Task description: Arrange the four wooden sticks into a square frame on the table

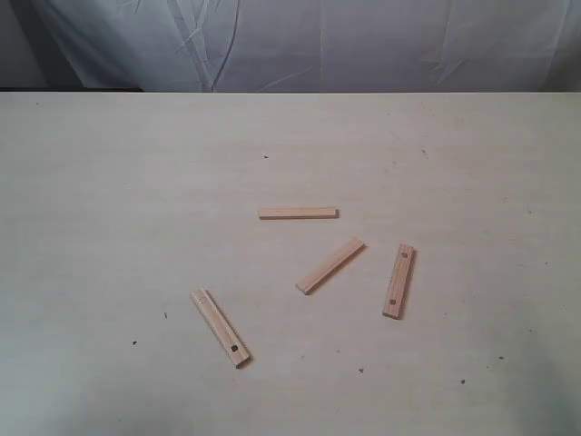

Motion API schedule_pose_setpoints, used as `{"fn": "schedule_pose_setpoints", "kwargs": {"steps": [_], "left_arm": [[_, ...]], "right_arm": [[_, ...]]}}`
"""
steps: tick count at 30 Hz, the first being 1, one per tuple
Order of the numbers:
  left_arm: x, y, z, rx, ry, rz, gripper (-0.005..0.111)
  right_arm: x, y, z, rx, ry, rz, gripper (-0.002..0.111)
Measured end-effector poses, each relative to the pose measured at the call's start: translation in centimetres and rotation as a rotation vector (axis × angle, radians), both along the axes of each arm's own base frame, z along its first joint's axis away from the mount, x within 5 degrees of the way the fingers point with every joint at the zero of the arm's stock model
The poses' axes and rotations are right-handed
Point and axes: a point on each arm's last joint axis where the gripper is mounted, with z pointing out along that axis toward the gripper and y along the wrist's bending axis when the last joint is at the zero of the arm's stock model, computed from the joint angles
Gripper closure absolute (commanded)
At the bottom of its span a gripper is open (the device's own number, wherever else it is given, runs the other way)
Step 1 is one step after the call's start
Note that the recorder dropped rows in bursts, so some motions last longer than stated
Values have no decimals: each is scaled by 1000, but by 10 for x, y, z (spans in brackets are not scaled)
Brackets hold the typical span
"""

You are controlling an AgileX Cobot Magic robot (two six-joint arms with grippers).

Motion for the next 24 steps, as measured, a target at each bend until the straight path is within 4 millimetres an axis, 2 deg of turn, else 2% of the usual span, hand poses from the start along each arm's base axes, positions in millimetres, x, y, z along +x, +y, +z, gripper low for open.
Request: {"fn": "schedule_pose_setpoints", "kwargs": {"steps": [14, 24], "left_arm": [[0, 0, 0, 1, 0, 0, 107], [0, 0, 0, 2, 0, 0, 107]], "right_arm": [[0, 0, 1, 0, -8, -1, 108], [4, -2, 26, -5, -295, -18, 108]]}}
